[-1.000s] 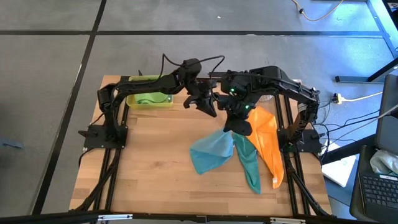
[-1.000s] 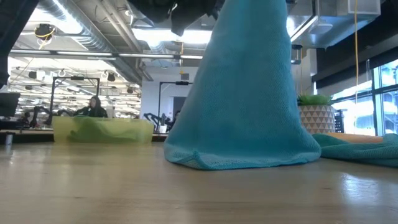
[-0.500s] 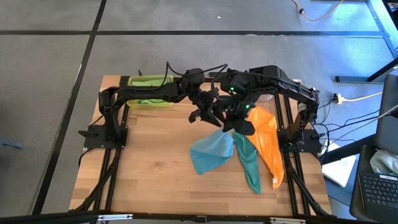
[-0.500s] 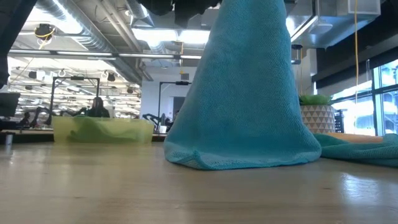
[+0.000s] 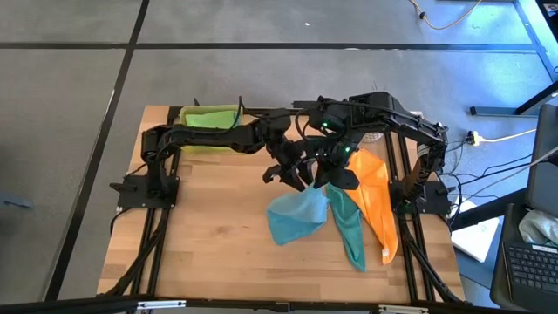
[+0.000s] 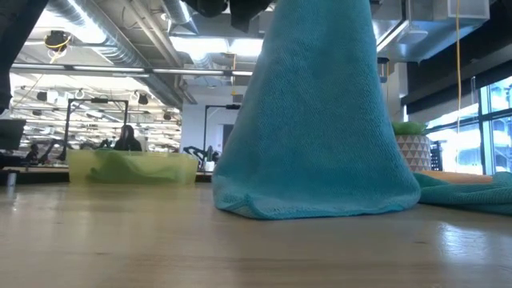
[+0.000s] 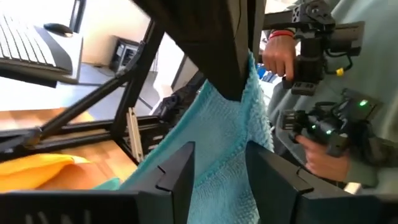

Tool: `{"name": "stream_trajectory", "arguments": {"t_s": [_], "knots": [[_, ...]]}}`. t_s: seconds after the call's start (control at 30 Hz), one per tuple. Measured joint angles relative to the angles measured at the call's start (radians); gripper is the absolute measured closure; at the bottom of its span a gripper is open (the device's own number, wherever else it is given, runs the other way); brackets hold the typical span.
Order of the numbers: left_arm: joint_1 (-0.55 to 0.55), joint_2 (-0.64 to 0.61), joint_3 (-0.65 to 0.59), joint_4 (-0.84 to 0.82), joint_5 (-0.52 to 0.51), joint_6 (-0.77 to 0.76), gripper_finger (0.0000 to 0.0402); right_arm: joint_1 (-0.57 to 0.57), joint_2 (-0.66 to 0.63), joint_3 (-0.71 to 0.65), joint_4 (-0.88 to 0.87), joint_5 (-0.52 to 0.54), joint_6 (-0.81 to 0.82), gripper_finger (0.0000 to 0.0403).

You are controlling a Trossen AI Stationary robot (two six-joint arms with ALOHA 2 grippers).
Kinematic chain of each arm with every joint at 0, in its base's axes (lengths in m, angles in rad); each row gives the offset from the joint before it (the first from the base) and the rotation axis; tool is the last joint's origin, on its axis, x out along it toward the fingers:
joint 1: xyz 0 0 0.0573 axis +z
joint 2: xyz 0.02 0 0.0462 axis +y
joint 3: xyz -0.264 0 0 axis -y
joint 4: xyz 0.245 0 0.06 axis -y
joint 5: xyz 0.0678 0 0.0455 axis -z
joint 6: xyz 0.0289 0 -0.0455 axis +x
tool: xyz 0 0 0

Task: Fold microfiber towels
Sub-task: Fold the left blue towel

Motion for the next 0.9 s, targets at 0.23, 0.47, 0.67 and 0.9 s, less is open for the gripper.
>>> {"name": "stream_trajectory", "arguments": {"t_s": [0.23, 0.47, 0.67, 0.9], "knots": [[-0.008, 0.0, 0.0, -0.063, 0.019, 0.0, 0.0295, 0.0, 0.0, 0.0, -0.016, -0.02, 0.035, 0.0393], [0.029, 0.0, 0.0, -0.198, -0.007, 0.079, 0.0381, 0.001, -0.017, 0.0, -0.018, -0.039, 0.062, 0.0393], [0.055, -0.002, 0.0, -0.308, -0.007, 0.144, 0.04, 0.011, -0.043, 0.0, -0.019, -0.039, 0.099, 0.0393], [0.055, -0.008, 0.0, -0.321, 0.024, 0.152, 0.0401, 0.024, -0.082, 0.0, -0.02, -0.04, 0.161, 0.0393]]}}
